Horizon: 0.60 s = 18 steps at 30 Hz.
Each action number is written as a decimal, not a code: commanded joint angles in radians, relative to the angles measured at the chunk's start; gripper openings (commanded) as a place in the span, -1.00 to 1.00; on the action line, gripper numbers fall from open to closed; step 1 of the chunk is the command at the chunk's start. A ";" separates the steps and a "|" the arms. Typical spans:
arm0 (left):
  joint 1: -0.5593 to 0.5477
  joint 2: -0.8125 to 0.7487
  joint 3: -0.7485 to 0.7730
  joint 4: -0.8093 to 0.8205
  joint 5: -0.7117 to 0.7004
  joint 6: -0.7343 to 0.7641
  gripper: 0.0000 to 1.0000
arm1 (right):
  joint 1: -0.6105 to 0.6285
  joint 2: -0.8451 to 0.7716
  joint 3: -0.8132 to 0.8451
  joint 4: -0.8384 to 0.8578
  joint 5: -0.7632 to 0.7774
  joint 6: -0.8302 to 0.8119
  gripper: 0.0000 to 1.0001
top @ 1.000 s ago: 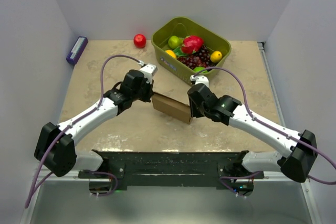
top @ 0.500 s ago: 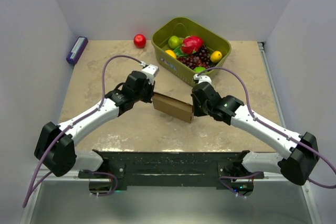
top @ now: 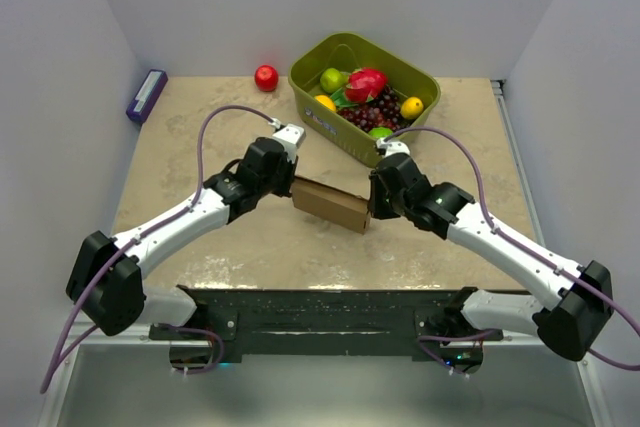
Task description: Fold the paper box
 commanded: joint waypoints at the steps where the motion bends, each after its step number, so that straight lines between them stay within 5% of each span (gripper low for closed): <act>1: -0.014 0.044 -0.014 -0.136 -0.007 0.030 -1.00 | -0.007 -0.014 -0.019 0.052 -0.039 -0.003 -0.74; 7: -0.020 0.052 -0.014 -0.139 -0.023 0.034 -1.00 | -0.033 -0.005 -0.042 0.083 -0.085 -0.010 -1.00; 18: -0.045 0.092 -0.024 -0.150 -0.093 0.057 -1.00 | -0.187 -0.034 -0.114 0.176 -0.307 -0.023 -1.00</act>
